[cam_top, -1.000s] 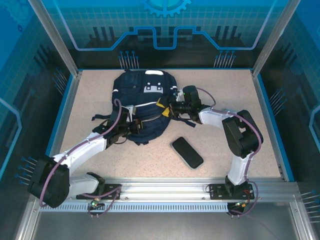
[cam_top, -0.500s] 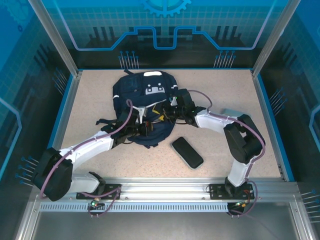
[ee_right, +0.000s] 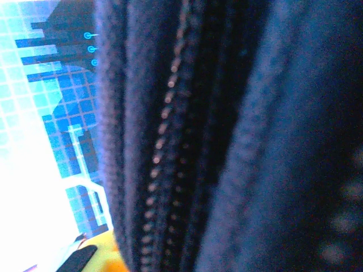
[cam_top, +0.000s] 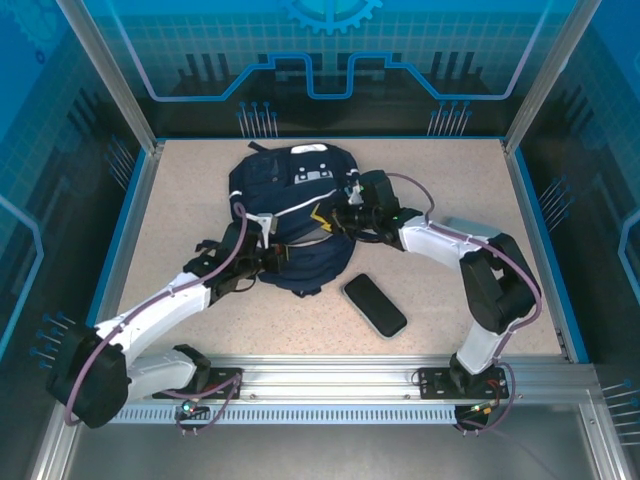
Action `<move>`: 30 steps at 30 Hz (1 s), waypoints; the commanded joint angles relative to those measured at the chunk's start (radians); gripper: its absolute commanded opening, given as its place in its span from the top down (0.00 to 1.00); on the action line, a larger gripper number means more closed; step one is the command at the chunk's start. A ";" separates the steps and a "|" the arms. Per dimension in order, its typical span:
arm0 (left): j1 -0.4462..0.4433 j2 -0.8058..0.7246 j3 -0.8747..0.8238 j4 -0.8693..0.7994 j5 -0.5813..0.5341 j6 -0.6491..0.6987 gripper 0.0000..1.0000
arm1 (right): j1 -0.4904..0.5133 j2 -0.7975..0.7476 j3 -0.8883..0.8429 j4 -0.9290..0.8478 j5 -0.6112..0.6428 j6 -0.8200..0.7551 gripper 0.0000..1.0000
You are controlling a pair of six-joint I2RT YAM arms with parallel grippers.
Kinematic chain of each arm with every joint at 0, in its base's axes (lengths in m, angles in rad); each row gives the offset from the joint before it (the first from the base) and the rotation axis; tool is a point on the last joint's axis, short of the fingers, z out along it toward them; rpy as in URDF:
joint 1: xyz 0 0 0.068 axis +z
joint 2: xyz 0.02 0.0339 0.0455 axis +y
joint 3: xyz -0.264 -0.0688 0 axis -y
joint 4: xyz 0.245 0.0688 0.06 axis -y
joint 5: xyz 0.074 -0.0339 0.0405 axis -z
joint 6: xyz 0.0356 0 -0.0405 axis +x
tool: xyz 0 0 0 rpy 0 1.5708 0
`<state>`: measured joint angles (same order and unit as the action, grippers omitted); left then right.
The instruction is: Pack books, pencil case, and school supplies into a backpack
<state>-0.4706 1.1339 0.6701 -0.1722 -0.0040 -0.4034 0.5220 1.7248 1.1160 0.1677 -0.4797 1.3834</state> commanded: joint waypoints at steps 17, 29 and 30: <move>0.268 0.109 0.010 0.013 -0.119 0.049 1.00 | -0.108 -0.034 0.052 0.037 -0.104 -0.025 0.91; 0.417 0.163 0.019 0.171 0.059 0.203 1.00 | -0.121 -0.029 0.067 -0.003 -0.115 -0.038 0.95; 0.423 0.169 0.026 0.176 0.064 0.196 1.00 | -0.121 -0.027 0.071 -0.004 -0.120 -0.038 0.95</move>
<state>-0.1223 1.2785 0.6716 -0.0441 0.1505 -0.2317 0.4507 1.7096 1.1336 0.1562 -0.5793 1.3834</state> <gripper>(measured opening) 0.047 0.167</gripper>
